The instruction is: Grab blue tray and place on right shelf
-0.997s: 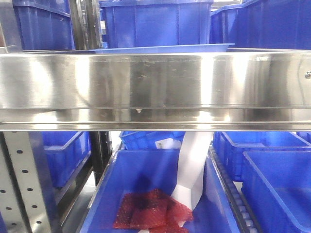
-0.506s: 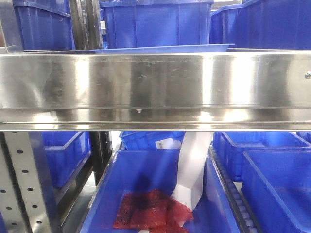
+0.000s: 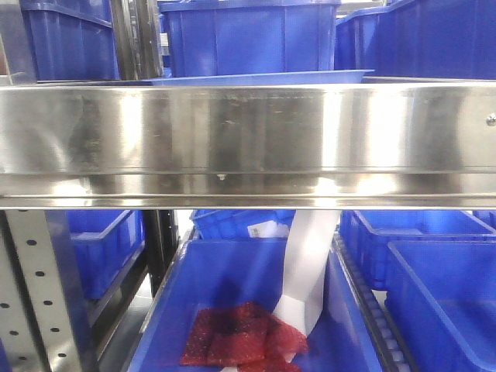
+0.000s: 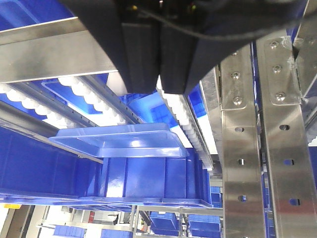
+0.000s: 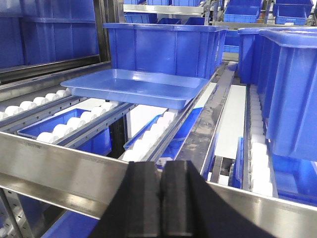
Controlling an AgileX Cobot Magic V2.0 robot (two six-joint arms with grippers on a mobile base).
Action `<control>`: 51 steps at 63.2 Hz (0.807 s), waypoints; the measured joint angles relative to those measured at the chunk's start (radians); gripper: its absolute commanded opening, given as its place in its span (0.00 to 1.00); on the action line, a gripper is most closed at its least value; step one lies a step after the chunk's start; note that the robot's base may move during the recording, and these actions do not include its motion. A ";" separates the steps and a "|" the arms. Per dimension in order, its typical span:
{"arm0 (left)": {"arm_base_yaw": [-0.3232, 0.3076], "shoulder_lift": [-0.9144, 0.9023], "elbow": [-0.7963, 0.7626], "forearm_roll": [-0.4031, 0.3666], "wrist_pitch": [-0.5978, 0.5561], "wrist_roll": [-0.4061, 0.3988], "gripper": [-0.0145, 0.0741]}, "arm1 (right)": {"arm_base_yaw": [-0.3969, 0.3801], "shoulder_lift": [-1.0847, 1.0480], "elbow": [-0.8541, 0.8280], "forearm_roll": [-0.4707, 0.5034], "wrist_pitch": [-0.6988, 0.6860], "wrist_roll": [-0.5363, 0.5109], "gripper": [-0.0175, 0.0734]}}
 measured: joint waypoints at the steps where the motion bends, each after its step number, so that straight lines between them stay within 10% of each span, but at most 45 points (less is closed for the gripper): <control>1: 0.000 0.000 0.000 0.000 0.000 0.000 0.11 | 0.000 0.000 0.000 0.000 0.000 0.000 0.25; 31: 0.285 -0.178 0.229 0.000 -0.032 0.000 0.11 | 0.000 0.000 0.000 0.000 0.000 0.000 0.25; 51: 0.305 -0.243 0.491 0.000 -0.272 0.000 0.11 | 0.000 0.000 0.000 -0.002 -0.004 0.000 0.25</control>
